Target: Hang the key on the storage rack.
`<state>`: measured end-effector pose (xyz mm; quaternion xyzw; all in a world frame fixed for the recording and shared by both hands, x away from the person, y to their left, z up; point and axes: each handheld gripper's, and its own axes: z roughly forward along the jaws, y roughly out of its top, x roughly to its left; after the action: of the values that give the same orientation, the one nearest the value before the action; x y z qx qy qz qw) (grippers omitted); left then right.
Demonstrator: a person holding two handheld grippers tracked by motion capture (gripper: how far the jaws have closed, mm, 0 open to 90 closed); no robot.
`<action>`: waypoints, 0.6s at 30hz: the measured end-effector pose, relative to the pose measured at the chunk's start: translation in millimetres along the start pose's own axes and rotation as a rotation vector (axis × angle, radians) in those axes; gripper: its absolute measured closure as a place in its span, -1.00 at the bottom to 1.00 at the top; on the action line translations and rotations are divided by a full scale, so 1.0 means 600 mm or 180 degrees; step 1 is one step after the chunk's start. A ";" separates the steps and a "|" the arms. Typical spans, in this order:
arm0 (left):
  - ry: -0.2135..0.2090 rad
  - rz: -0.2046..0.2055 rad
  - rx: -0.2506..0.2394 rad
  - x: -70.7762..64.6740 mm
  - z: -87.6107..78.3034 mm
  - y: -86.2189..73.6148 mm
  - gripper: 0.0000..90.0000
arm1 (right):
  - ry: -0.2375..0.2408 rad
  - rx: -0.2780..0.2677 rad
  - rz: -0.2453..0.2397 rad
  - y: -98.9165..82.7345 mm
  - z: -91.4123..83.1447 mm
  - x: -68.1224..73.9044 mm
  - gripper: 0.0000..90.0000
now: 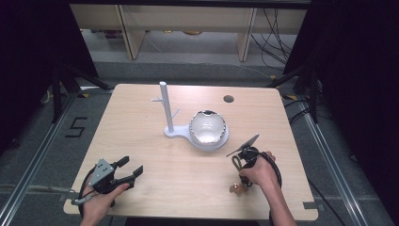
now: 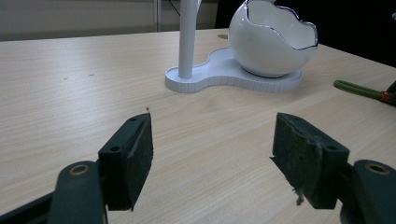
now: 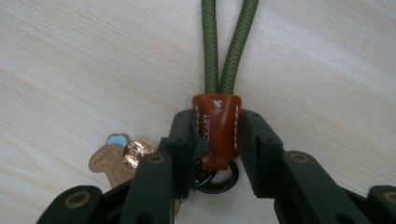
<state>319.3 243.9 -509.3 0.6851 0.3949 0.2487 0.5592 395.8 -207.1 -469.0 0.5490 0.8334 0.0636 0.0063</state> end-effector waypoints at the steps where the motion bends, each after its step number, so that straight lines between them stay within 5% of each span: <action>1: 0.0002 -0.0008 0.0004 0.000 0.000 0.000 -0.36 | 0.0066 -0.0047 0.0021 -0.002 0.000 -0.002 0.51; 4: -0.0041 0.0012 -0.0068 0.002 0.004 -0.002 -0.35 | 0.0061 -0.0112 0.0012 -0.009 -0.004 -0.005 0.52; 5: -0.0057 0.0021 -0.0070 0.002 0.003 -0.002 -0.35 | 0.0056 -0.0313 -0.0033 -0.018 -0.007 -0.009 0.52; 9: 0.0002 -0.0016 -0.0004 0.000 -0.001 -0.001 -0.35 | 0.0091 -0.0472 0.0165 -0.036 -0.024 -0.007 0.53; 10: 0.0002 -0.0049 -0.0018 -0.001 -0.001 -0.001 -0.35 | 0.0091 -0.0472 0.0165 -0.036 -0.024 -0.007 0.53; 11: -0.0050 0.0051 -0.0059 0.003 0.002 0.000 -0.35 | 0.0111 -0.0561 0.0174 -0.042 -0.027 -0.007 0.53; 13: 0.0001 -0.0017 0.0000 0.000 -0.001 0.000 -0.35 | 0.0176 -0.0680 0.0207 -0.053 -0.032 -0.005 0.53; 18: -0.0050 0.0025 -0.0075 0.003 0.002 0.000 -0.34 | 0.0252 -0.1120 0.0029 -0.077 -0.035 -0.010 0.53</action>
<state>321.3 244.5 -509.7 0.6820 0.3849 0.2502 0.5694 354.3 -232.3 -453.7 0.5403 0.8065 0.2301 0.0691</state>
